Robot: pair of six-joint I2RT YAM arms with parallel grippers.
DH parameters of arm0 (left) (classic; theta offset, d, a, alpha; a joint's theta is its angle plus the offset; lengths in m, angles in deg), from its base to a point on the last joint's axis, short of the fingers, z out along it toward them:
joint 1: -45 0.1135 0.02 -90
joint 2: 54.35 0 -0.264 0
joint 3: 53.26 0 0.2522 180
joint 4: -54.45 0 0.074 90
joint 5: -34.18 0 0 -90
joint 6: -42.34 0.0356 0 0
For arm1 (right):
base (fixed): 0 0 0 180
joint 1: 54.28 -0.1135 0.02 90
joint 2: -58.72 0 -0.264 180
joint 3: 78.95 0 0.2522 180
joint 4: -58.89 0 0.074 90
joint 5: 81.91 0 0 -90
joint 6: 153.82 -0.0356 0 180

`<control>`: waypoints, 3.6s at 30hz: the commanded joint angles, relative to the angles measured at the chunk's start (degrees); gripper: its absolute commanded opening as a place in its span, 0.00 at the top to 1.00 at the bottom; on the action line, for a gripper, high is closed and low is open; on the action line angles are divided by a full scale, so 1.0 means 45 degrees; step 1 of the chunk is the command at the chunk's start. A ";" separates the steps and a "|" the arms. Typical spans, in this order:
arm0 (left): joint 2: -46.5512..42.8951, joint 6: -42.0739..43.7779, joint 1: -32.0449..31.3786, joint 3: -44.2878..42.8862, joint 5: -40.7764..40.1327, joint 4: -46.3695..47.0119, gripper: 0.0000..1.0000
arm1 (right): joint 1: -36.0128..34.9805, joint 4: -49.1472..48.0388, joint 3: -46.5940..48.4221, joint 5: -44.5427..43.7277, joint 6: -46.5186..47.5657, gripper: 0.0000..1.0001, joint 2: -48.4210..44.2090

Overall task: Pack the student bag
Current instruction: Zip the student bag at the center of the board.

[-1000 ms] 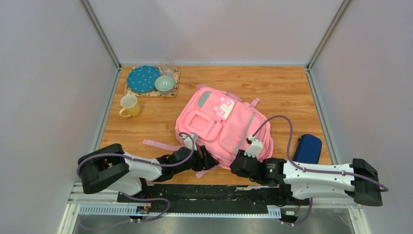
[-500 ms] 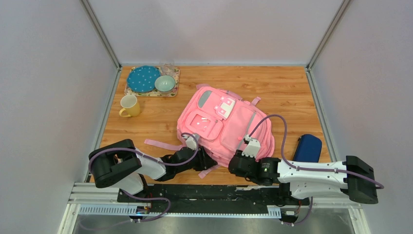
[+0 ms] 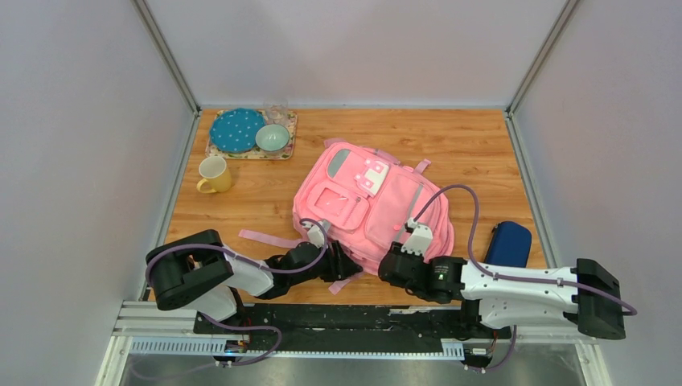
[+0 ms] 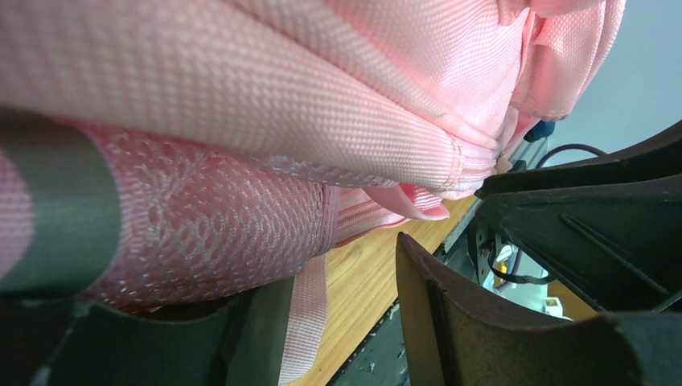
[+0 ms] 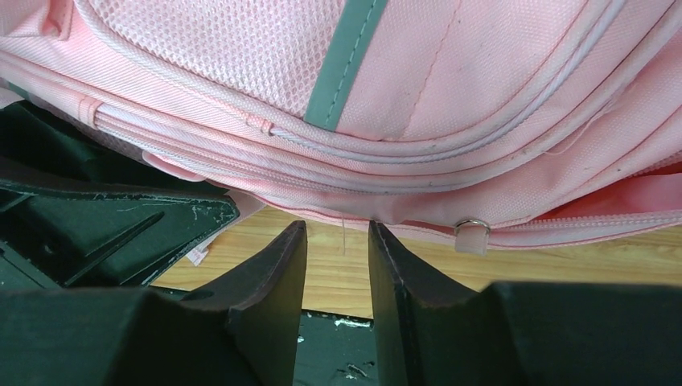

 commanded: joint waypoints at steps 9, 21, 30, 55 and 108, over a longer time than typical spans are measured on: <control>0.0244 -0.1735 0.0081 -0.0267 -0.1366 -0.0851 0.43 | 0.0041 0.0535 0.0451 -0.0603 0.0744 0.63 -0.0914; 0.0009 -0.1052 0.0061 -0.1633 -0.3222 -0.3917 0.50 | 0.0041 0.1512 0.1056 -0.0252 0.2011 0.62 -0.1968; 0.0849 -0.0116 0.0061 -0.2063 -0.2696 -0.3606 1.00 | 0.0060 0.0476 0.1076 0.0373 0.2872 0.62 -0.1638; -0.1884 0.3090 -0.0388 -0.1185 -0.1856 -0.2883 1.00 | 0.0295 -0.0910 0.1701 -0.0758 0.3381 0.62 0.1878; -0.0557 0.3323 -0.1306 -0.1340 0.1739 -0.0479 1.00 | 0.1567 -0.0852 -0.0349 -0.0994 0.2424 0.67 -0.1381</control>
